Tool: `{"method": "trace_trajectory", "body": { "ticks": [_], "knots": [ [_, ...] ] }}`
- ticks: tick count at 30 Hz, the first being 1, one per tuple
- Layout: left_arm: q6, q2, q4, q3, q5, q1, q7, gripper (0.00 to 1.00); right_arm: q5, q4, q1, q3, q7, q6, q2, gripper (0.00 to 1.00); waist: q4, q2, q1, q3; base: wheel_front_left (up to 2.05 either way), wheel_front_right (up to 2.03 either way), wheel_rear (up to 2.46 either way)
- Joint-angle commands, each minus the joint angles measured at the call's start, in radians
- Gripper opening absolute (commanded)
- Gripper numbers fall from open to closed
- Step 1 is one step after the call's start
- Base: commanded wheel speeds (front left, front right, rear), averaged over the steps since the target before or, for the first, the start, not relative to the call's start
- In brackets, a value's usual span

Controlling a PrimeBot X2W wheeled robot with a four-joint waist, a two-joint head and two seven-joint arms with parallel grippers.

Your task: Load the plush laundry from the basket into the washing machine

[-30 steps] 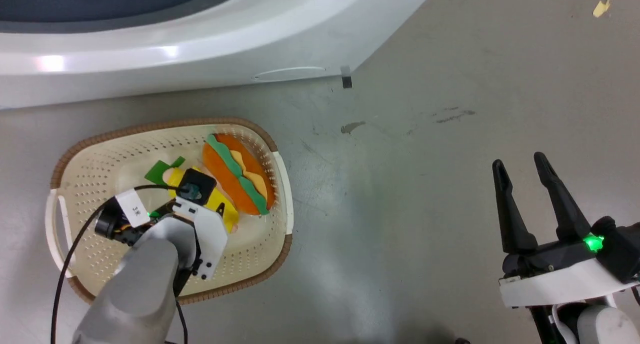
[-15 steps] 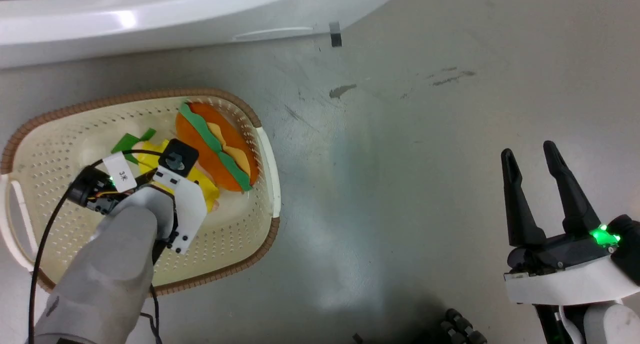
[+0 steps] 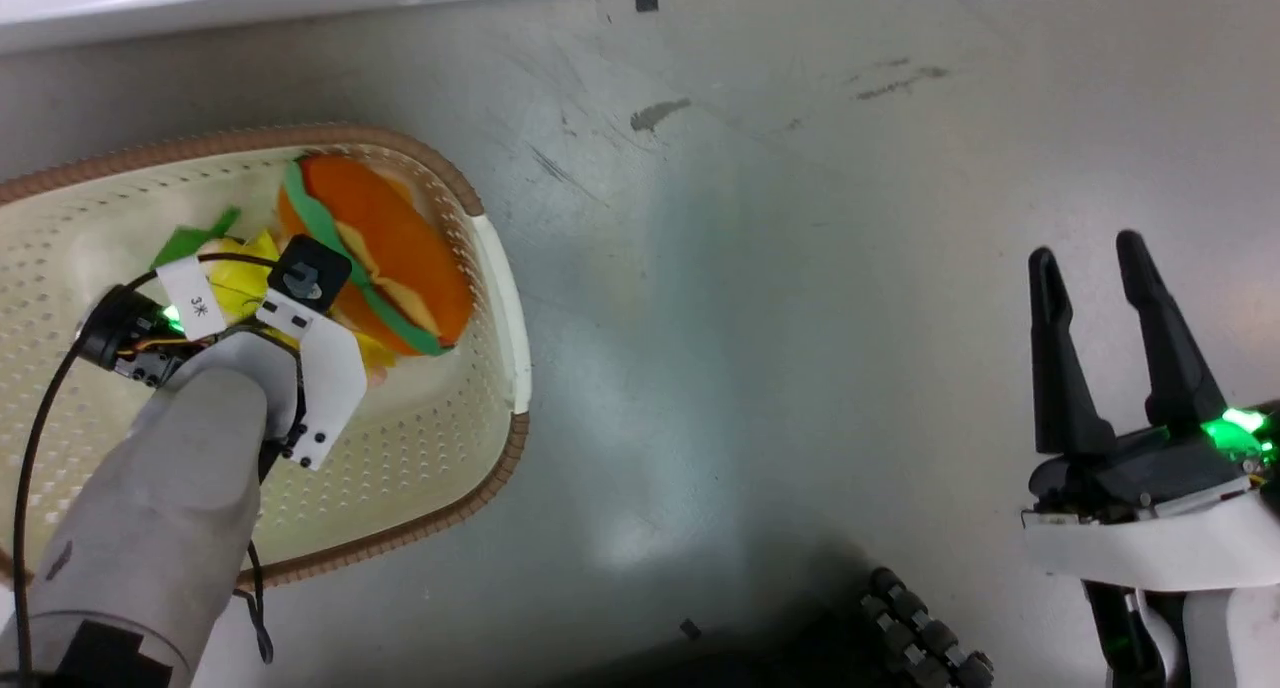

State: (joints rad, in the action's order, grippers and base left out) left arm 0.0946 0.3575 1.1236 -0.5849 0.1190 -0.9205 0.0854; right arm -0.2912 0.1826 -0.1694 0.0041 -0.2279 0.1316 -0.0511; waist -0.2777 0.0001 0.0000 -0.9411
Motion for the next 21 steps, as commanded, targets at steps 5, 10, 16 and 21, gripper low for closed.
{"method": "trace_trajectory", "body": {
  "ticks": [5,10,16,21],
  "knots": [
    [0.016,0.024,0.074,-0.037,0.028,-0.053,-0.018,0.0,-0.025,0.005,-0.055,0.004,-0.018,-0.001,0.001,1.0,-0.033,-0.0001,0.0,-0.023,0.0,0.0,0.0],
    [0.01,0.062,0.128,-0.043,0.064,-0.066,-0.065,0.0,-0.043,-0.013,-0.107,0.021,-0.029,-0.001,0.001,1.0,-0.073,-0.0001,0.0,-0.008,0.0,0.0,0.0],
    [0.002,0.027,0.156,-0.041,0.107,0.013,-0.146,0.0,-0.008,-0.056,-0.11,0.009,-0.034,-0.001,0.001,1.0,-0.046,-0.0001,0.0,0.144,0.0,0.0,0.0],
    [0.004,-0.025,0.155,-0.026,0.145,0.098,-0.234,0.0,0.034,-0.093,-0.075,-0.004,-0.034,-0.001,0.001,1.0,0.001,-0.0001,0.0,0.295,0.0,0.0,0.0]
  ]
}}
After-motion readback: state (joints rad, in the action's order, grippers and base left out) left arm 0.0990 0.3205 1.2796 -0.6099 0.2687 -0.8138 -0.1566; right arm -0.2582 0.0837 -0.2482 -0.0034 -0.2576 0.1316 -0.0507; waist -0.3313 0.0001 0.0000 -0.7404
